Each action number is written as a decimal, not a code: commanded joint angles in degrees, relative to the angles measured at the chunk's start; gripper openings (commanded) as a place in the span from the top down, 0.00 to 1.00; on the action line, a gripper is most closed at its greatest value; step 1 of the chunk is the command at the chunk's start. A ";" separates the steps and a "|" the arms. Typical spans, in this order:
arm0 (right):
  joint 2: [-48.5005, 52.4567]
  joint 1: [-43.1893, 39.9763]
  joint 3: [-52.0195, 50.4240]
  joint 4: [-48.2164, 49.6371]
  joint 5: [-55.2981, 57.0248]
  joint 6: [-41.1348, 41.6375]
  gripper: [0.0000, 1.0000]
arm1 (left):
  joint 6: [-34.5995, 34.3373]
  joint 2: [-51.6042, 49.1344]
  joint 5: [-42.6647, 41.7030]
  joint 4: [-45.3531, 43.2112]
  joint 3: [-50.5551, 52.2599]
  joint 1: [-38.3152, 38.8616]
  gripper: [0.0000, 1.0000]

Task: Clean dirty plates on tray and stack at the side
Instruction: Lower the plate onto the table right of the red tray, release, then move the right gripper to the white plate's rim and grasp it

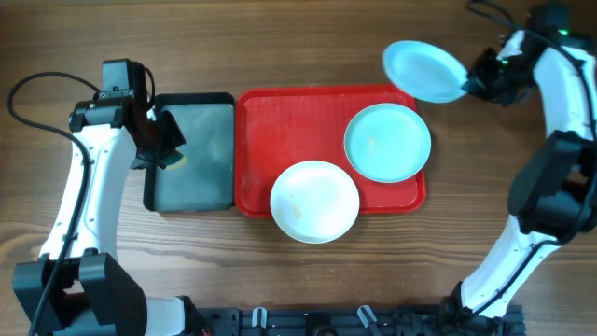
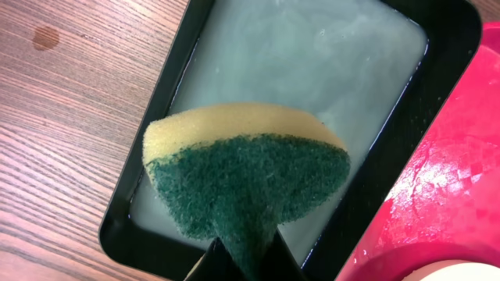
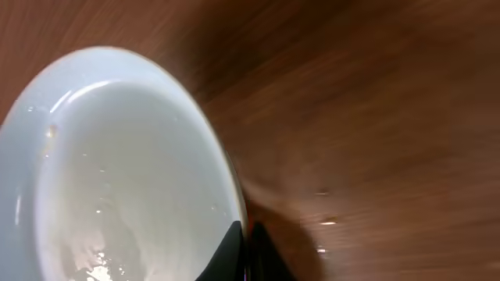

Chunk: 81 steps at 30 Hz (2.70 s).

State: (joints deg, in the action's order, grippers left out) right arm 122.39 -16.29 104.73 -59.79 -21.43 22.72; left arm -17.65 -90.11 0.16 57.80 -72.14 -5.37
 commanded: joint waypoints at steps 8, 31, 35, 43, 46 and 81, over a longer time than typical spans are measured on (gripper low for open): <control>-2.38 -4.81 0.68 -10.03 20.46 1.73 0.95 | 0.46 0.04 0.33 -0.37 0.26 -0.26 0.96; -2.38 -4.68 -9.57 -9.16 26.34 -2.25 0.92 | 0.50 0.04 -0.72 -0.98 0.26 -0.26 0.95; -2.38 -4.68 -9.57 -9.94 26.29 -3.39 0.82 | 0.52 0.04 -0.72 -1.25 0.26 -0.26 0.94; -2.38 -4.66 -9.38 -11.72 2.40 -15.15 0.35 | 0.52 0.04 -0.72 -1.27 0.26 -0.26 0.95; -2.38 -4.52 -9.38 -14.99 -13.60 -17.81 0.35 | 0.52 0.04 -0.72 -1.49 0.26 -0.26 0.95; -12.90 48.35 -17.16 -12.61 21.42 -11.98 0.63 | 0.52 0.04 -0.72 -1.44 0.26 -0.26 0.94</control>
State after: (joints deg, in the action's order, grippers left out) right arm 109.49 31.44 93.12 -74.72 -3.42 9.65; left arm -17.65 -90.11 -0.08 56.53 -72.14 -5.37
